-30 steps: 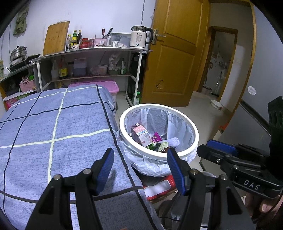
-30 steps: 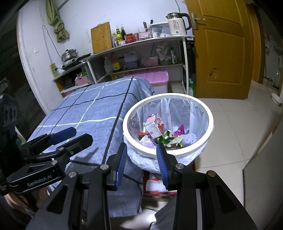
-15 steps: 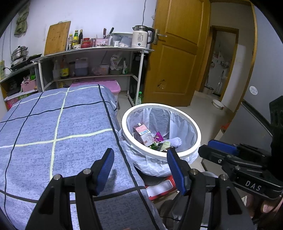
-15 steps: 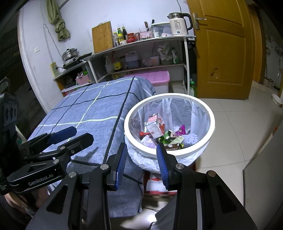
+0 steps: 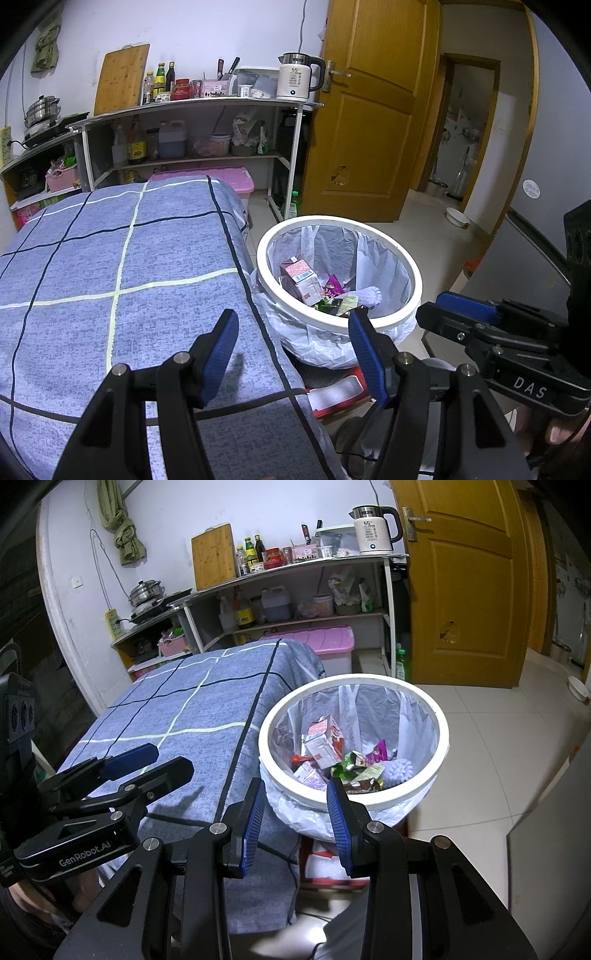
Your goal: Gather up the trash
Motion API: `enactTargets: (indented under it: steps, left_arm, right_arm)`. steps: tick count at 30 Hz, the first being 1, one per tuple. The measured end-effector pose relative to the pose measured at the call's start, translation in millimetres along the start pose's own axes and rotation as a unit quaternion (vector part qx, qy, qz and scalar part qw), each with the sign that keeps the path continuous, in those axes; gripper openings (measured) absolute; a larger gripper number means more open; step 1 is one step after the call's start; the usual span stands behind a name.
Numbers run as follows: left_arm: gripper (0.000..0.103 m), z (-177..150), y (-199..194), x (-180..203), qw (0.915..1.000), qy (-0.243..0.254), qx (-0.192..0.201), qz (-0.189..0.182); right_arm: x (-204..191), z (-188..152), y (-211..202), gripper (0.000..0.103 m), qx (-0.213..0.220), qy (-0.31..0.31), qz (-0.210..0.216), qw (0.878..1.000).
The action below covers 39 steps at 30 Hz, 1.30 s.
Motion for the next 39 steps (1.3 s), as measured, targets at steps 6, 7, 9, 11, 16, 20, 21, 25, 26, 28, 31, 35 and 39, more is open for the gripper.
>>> enactTargets:
  steps: [6,7,9,11,16,20,21,25,26,28,31,35,39]
  left_arm:
    - [0.064,0.0,-0.1,-0.6,1.0000,0.000,0.000,0.001]
    - [0.064,0.0,-0.1,-0.6,1.0000,0.000,0.000,0.001]
    - [0.064,0.1,-0.2,-1.0,1.0000,0.000,0.000,0.001]
    - [0.064,0.4,-0.8,-2.2,1.0000,0.000,0.001,0.002]
    - [0.064,0.0,-1.4,-1.4,1.0000,-0.001,0.002,0.005]
    - [0.064,-0.4,-1.3,-1.2,1.0000,0.000,0.001,0.007]
    - [0.064,-0.3,-1.2,-0.7,1.0000,0.000,0.001,0.007]
    - [0.064,-0.8,-1.3,-0.2,1.0000,0.000,0.000,0.006]
    - [0.064,-1.3,-1.3,0.8,1.0000,0.000,0.000,0.007]
    - [0.064,-1.4,-1.6,0.2,1.0000,0.000,0.000,0.007]
    - [0.064,-1.6,-1.6,0.5,1.0000,0.000,0.001,0.008]
    - [0.064,-2.6,-0.9,-0.2,0.9999,0.000,-0.001,0.010]
    - [0.064,-4.0,0.3,0.2,0.9999,0.001,-0.003,0.013]
  right_arm:
    - [-1.6,-1.4,0.0,0.036,0.001,-0.001,0.000,1.000]
    - [-1.7,-1.1,0.1,0.036,0.001,-0.001,0.000,1.000]
    - [-2.1,-1.9,-0.3,0.036,0.001,-0.002,-0.001,1.000]
    - [-1.8,-1.2,0.2,0.036,0.000,-0.001,0.000,1.000]
    - [-2.5,-2.1,-0.2,0.036,0.000,-0.001,-0.001,1.000]
    - [-2.1,-1.4,0.3,0.036,0.000,-0.001,0.000,1.000]
    - [-2.5,-2.2,-0.2,0.036,0.000,-0.001,-0.001,1.000]
    - [-2.9,-2.1,-0.2,0.036,0.000,-0.001,0.000,1.000]
    - [-2.2,-1.2,0.1,0.036,0.001,-0.001,0.000,1.000]
    - [-2.8,-2.2,-0.1,0.036,0.001,-0.001,0.000,1.000]
    - [-2.4,-1.6,0.1,0.036,0.000,-0.001,-0.001,1.000]
    - [-2.5,-1.5,0.1,0.036,0.000,-0.002,0.000,1.000]
    - [-3.1,-2.2,-0.3,0.036,0.000,-0.001,0.000,1.000]
Point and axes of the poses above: each gripper's, at about its wrist camera, not at the fingertips, and y roughly the way its jaws point, x to its right, z to its top, the point moved 10 cm from there along y, roughly the way its jaws point, and after that the axes turned 1 degree about y, right-handed, at the moved point
